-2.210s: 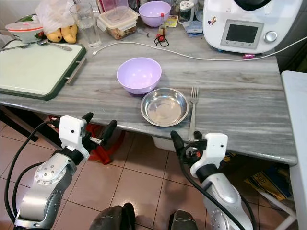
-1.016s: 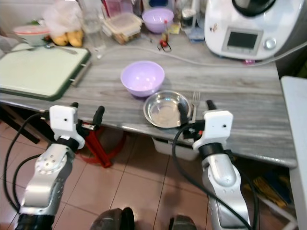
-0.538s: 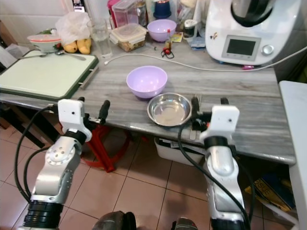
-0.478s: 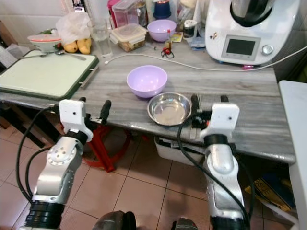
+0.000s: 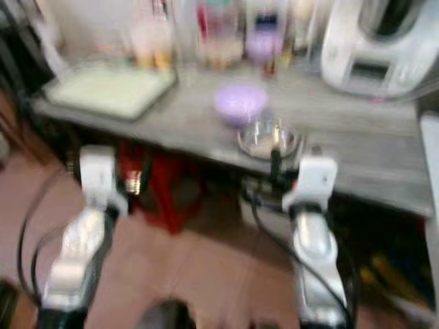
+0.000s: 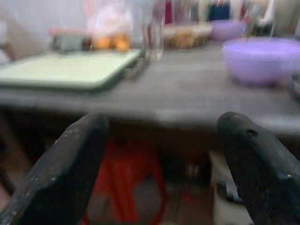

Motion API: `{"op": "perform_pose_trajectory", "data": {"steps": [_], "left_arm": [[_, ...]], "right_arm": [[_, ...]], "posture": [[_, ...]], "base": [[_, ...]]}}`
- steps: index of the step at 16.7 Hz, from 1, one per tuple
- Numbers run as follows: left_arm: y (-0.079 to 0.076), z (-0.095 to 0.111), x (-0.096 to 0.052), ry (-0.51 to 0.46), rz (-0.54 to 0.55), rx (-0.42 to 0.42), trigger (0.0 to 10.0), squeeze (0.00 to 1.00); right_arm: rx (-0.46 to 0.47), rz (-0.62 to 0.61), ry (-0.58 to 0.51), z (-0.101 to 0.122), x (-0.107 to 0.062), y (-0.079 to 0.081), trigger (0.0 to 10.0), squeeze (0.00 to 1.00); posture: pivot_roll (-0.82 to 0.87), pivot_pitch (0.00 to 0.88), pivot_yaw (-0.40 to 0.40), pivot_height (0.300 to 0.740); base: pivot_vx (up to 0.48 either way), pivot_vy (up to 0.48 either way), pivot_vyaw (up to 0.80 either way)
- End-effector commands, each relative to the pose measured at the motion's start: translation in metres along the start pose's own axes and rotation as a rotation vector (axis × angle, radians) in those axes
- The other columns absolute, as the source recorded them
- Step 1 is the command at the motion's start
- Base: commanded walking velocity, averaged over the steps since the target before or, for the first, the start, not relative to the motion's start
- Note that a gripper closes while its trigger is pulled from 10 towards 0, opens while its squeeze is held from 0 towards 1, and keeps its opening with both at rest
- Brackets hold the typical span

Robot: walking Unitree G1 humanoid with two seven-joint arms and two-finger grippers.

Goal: Setting the table

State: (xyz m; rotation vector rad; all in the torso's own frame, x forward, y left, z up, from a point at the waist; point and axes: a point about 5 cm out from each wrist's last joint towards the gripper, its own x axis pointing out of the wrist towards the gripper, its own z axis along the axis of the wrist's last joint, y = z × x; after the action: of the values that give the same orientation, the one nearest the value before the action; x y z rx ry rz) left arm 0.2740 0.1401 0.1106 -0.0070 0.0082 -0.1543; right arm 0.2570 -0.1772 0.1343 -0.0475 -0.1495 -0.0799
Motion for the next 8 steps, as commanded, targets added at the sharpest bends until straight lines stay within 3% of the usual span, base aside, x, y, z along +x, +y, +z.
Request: {"op": "perform_pose_trajectory", "data": {"steps": [1, 4, 8], "left_arm": [[-0.0045, 0.0147, 0.002, -0.038, -0.028, 0.016, 10.0, 0.0], [-0.0081, 0.0139, -0.0012, -0.033, -0.056, 0.018, 10.0, 0.0], [-0.0101, 0.0151, -0.0024, -0.028, -0.074, 0.028, 10.0, 0.0]], "right_arm": [[0.013, 0.001, -0.017, 0.0052, 0.0, -0.0002, 10.0, 0.0], [0.022, -0.001, -0.004, 0.0027, -0.0005, -0.0002, 10.0, 0.0], [0.031, 0.03, 0.015, 0.0004, 0.0001, 0.0043, 10.0, 0.0]], "posture": [[-0.06, 0.026, 0.094, 0.74], [-0.05, 0.032, 0.085, 0.74], [-0.04, 0.05, 0.07, 0.74]], "base": [[-0.289, 0.0, 0.0], [-0.286, 0.0, 0.0], [-0.277, 0.0, -0.8]]}}
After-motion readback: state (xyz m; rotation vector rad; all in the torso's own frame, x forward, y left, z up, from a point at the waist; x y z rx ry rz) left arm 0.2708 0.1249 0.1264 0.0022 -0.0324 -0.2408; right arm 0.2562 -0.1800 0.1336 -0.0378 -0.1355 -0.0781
